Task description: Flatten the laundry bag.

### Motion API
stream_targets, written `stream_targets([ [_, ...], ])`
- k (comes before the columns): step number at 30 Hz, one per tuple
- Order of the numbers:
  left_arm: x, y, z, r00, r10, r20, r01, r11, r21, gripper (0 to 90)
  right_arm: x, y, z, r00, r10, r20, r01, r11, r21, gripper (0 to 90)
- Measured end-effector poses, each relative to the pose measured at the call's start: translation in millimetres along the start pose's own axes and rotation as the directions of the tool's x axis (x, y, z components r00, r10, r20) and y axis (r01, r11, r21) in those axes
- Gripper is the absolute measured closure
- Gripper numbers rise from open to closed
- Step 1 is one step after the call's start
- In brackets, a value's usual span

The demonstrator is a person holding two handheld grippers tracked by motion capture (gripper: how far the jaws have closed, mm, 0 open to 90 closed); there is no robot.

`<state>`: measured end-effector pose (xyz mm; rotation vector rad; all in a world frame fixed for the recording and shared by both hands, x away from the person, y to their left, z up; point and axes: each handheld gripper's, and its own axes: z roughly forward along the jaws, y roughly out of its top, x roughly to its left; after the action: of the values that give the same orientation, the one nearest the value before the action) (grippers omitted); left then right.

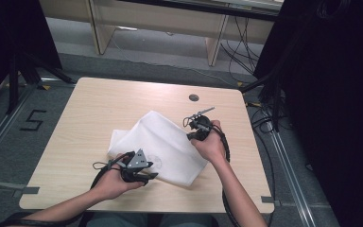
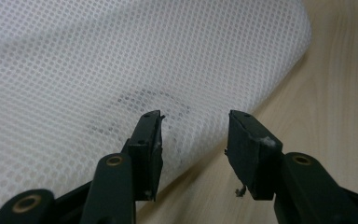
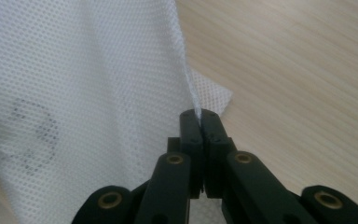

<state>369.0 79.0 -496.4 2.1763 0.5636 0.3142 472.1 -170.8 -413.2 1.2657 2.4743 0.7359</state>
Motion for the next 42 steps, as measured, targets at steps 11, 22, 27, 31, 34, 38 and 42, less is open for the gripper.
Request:
stream_targets([
  [11,2.0,-4.9,5.7,1.0000,0.006,0.004,-0.006,0.9984,0.057,54.3,19.5,1.3,-23.3,0.9968,-0.030,-0.074,0.024,0.996,-0.086,90.0],
  [22,4.7,-8.1,11.4,1.0000,-0.008,0.006,0.008,0.9974,0.072,54.9,52.3,-4.2,-53.0,0.9839,-0.093,-0.152,0.072,0.988,-0.139,90.0],
  [27,5.4,-8.0,12.1,1.0000,-0.007,-0.003,0.007,0.9971,0.076,54.9,66.3,-12.1,-63.5,0.9765,-0.093,-0.195,0.068,0.989,-0.129,90.0],
  [31,6.7,-5.5,7.7,0.9998,-0.018,-0.003,0.019,0.9978,0.064,54.8,75.7,-19.5,-67.2,0.9720,-0.107,-0.209,0.076,0.985,-0.152,90.0],
  [34,12.5,-2.5,-5.3,0.9996,-0.027,-0.011,0.028,0.9988,0.040,54.8,80.1,-24.9,-66.3,0.9537,-0.180,-0.241,0.137,0.973,-0.184,90.0],
  [38,24.7,-4.7,-30.4,0.9967,-0.065,-0.048,0.065,0.9979,0.001,55.1,87.0,-31.5,-65.2,0.9486,-0.165,-0.270,0.124,0.979,-0.161,90.0],
  [42,41.2,-11.2,-50.4,0.9873,-0.116,-0.108,0.115,0.9932,-0.018,55.8,92.0,-34.9,-63.4,0.9437,-0.183,-0.276,0.147,0.978,-0.147,90.0],
])
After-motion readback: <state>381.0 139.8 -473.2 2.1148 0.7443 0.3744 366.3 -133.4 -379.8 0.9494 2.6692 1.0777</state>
